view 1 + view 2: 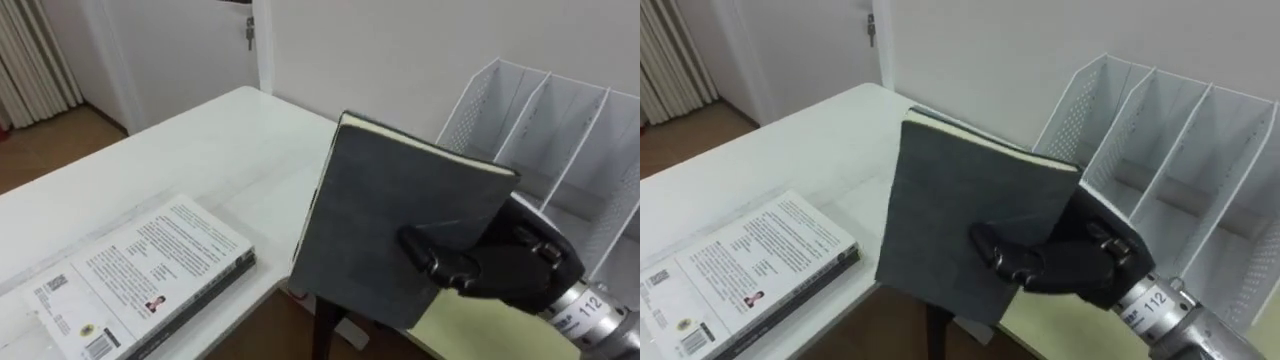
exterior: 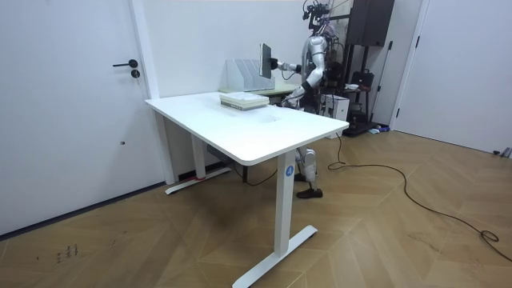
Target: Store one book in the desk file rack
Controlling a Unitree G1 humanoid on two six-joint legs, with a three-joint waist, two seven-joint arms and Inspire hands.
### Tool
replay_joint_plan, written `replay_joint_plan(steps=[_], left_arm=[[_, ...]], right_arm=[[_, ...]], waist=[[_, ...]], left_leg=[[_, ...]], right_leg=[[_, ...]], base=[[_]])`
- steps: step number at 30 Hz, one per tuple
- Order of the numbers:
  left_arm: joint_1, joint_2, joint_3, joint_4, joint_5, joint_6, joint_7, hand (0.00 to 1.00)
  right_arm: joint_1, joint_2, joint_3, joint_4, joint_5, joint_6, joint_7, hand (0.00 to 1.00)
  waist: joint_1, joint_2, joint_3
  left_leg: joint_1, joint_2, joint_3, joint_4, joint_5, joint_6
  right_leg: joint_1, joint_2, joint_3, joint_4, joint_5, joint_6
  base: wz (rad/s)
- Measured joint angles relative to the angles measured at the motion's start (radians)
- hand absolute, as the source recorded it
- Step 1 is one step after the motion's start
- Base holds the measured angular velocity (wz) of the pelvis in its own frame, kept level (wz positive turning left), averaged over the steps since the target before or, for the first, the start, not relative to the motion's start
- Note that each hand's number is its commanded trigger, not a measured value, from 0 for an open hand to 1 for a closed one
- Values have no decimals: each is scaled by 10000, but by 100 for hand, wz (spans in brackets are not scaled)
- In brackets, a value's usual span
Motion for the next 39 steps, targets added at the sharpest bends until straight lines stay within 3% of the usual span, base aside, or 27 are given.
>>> replay_joint_plan(steps=[3,5,11,15,19,26,29,32,39], left_arm=[[229,-352,6,618,190,-80,479,0],[231,-615,12,1783,297,-232,1007,0],[653,-852,298,3223,602,-315,1750,0],[711,-914,431,3677,688,-367,2335,0],[716,-1268,715,4212,992,-469,2799,0],[586,-1598,1420,5110,990,-618,3017,0],[585,-1674,1608,5229,984,-626,3019,0],[585,-1719,1637,5300,986,-629,3063,0],[583,-1879,1842,5387,988,-603,3172,0]], right_arm=[[-310,89,-137,-137,-443,-111,-1037,100],[-382,130,-142,-143,-1072,-211,-1977,100],[-695,149,-940,-441,-2643,-247,-4045,100],[-1189,151,-1056,-436,-3275,-419,-5339,100],[-1626,149,-1268,-439,-4042,-510,-6765,100],[-2343,144,-2018,-435,-4812,-553,-8816,100],[-2633,145,-2461,-373,-4944,-762,-9652,100],[-2727,146,-2583,-365,-4947,-936,-10287,100],[-2782,148,-2660,-287,-4951,-957,-11171,100]], waist=[[-87,17,-37],[-125,-75,-83],[-174,-168,-88],[-176,-196,-68],[-132,-227,-77],[-142,-258,-91],[-121,-243,-99],[-105,-189,-118],[-68,-67,-126]], left_leg=[[31,10,192,-121,1,0],[69,21,216,-122,1,0],[-21,3,232,-124,1,0],[-25,9,318,-130,1,0],[-109,1,353,-144,1,0],[-160,4,349,-145,1,0],[-144,7,350,-144,1,0],[-140,10,349,-144,1,0],[-172,9,338,-145,1,0]], right_leg=[[-95,45,121,-10,0,1],[-80,107,229,-3,11,-8],[-190,129,236,0,11,-7],[-193,147,253,-18,10,-7],[-282,141,241,-11,3,5],[-328,142,237,-23,4,4],[-314,149,230,-33,4,4],[-308,156,235,-51,4,4],[-316,154,204,-149,4,5]], base=[[-13],[-17],[-2],[0],[0],[0],[0],[0],[0]])
